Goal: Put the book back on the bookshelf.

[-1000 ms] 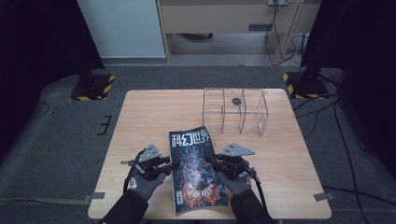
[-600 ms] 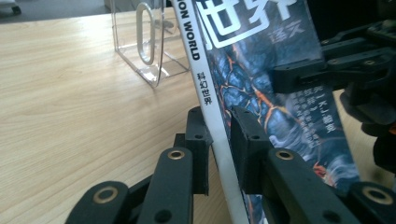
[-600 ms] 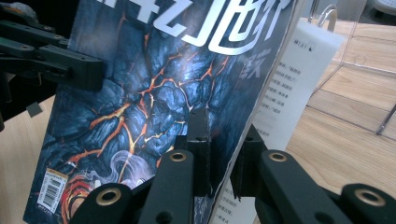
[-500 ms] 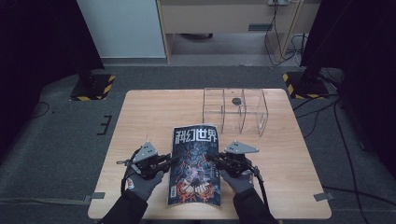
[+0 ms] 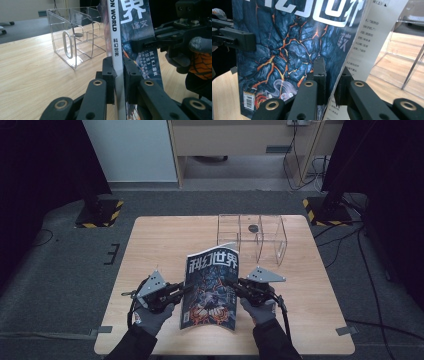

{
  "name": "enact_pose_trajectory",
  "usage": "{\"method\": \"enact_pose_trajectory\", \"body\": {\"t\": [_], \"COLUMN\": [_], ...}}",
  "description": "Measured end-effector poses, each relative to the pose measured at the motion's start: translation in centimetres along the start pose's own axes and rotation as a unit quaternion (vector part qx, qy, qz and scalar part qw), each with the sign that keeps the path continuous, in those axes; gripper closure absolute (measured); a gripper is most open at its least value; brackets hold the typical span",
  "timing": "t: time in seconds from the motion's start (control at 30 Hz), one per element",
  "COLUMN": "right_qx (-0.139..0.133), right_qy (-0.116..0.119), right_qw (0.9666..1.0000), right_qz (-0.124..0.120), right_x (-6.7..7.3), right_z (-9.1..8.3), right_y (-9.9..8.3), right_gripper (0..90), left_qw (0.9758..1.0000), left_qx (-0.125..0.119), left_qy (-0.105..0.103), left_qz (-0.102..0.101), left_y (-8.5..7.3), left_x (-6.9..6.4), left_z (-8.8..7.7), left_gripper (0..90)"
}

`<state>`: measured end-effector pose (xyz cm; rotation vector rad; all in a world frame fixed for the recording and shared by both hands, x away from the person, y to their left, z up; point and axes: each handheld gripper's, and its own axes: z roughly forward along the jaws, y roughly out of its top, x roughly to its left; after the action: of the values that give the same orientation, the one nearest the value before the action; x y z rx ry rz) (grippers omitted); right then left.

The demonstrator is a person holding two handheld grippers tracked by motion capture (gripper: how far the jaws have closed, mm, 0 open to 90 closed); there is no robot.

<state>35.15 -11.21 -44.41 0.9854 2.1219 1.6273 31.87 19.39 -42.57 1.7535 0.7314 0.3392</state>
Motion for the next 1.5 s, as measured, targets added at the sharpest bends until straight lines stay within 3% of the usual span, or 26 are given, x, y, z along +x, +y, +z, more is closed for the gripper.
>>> {"method": "enact_pose_trajectory", "body": {"t": [0.17, 0.33, 0.4, 0.47, 0.57, 0.77, 0.9, 1.13, 1.27, 1.43, 1.5], "right_qx": [0.006, 0.008, 0.009, 0.009, 0.003, -0.021, -0.036, -0.033, -0.031, -0.028, -0.027], "right_qy": [0.001, -0.003, -0.003, 0.001, 0.008, 0.014, 0.010, 0.009, 0.011, 0.002, -0.005], "right_qw": [1.0000, 0.9999, 0.9999, 0.9998, 0.9997, 0.9996, 0.9993, 0.9992, 0.9993, 0.9996, 0.9996], "right_qz": [0.001, 0.011, 0.014, 0.020, 0.025, 0.014, -0.001, -0.018, -0.018, -0.010, 0.003], "right_x": [-0.1, -0.6, -0.7, -0.9, -1.1, -1.1, -1.0, -0.8, -0.7, -1.1, -1.6], "right_z": [0.1, 0.1, 0.2, 0.2, 0.2, -0.3, -0.8, -1.1, -1.1, -0.9, -0.6], "right_y": [-0.4, -0.9, -1.0, -1.2, -1.2, -0.4, 0.5, 0.7, 0.5, 0.2, -0.2], "right_gripper": [79.9, 66.7, 66.2, 66.3, 76.3, 82.8, 84.0, 83.0, 76.6, 64.8, 54.4], "left_qw": [1.0000, 0.9998, 0.9998, 0.9997, 0.9996, 0.9994, 0.9987, 0.9992, 0.9993, 0.9991, 0.9986], "left_qx": [0.007, 0.010, 0.012, 0.013, 0.014, -0.002, -0.015, -0.002, 0.000, -0.003, -0.001], "left_qy": [0.003, -0.002, -0.004, -0.005, -0.011, -0.020, -0.027, -0.030, -0.033, -0.034, -0.036], "left_qz": [0.005, 0.015, 0.017, 0.019, 0.021, 0.027, 0.040, 0.026, 0.018, 0.027, 0.039], "left_y": [-0.4, -0.8, -0.8, -0.8, -0.7, 0.2, 0.5, -0.8, -1.1, -1.1, -1.1], "left_x": [-0.1, -0.2, -0.3, -0.4, -0.4, -0.4, -0.7, -0.3, -0.3, -0.5, -0.7], "left_z": [0.0, -0.1, -0.1, 0.0, 0.1, -0.2, -0.4, -0.3, -0.7, -0.7, -0.7], "left_gripper": [81.6, 81.9, 81.9, 82.0, 82.1, 82.1, 82.1, 82.0, 81.9, 82.2, 82.5]}}
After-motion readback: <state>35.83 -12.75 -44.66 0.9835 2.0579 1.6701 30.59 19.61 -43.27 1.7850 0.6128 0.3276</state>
